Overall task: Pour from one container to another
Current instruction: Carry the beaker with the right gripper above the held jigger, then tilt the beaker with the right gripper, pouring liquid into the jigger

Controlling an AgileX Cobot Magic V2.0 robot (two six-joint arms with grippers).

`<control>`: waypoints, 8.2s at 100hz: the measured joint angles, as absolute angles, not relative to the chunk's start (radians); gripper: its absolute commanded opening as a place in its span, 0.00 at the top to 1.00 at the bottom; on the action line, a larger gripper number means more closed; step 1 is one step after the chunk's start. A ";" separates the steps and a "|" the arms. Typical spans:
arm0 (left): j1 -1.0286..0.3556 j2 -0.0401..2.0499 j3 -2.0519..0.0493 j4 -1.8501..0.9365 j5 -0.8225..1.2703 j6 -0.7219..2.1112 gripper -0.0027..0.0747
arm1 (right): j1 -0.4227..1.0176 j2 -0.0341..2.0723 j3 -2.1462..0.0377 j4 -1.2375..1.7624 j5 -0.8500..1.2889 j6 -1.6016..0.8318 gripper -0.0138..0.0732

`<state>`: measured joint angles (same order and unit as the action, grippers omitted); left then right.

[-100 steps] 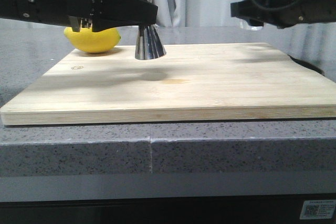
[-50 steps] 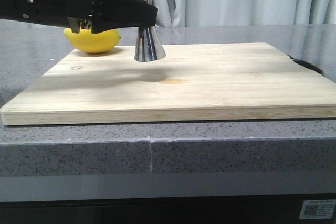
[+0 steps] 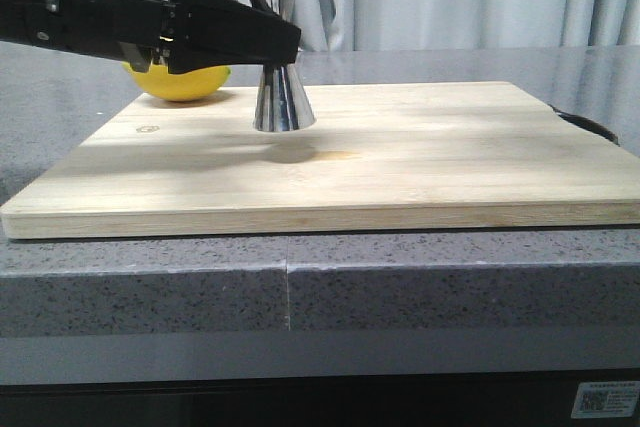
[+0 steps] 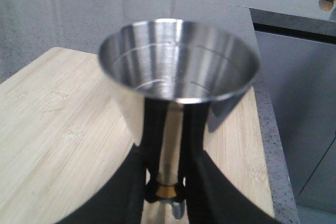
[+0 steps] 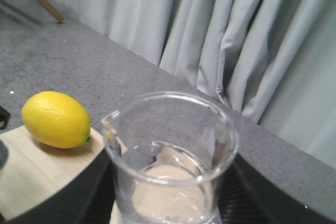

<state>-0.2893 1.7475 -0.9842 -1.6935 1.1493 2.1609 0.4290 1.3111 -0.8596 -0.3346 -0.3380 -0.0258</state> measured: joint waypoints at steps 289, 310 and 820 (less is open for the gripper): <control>-0.341 1.748 -0.984 -1.639 1.153 2.135 0.99 | 0.505 1.364 -0.915 -0.732 -0.350 -0.026 0.62; -0.341 1.748 -0.984 -1.635 1.153 2.135 0.99 | 0.505 1.364 -0.926 -0.778 -0.320 -0.026 0.62; -0.341 1.748 -1.009 -1.616 1.150 2.115 0.99 | 0.505 1.320 -0.932 -1.257 -0.261 -0.026 0.62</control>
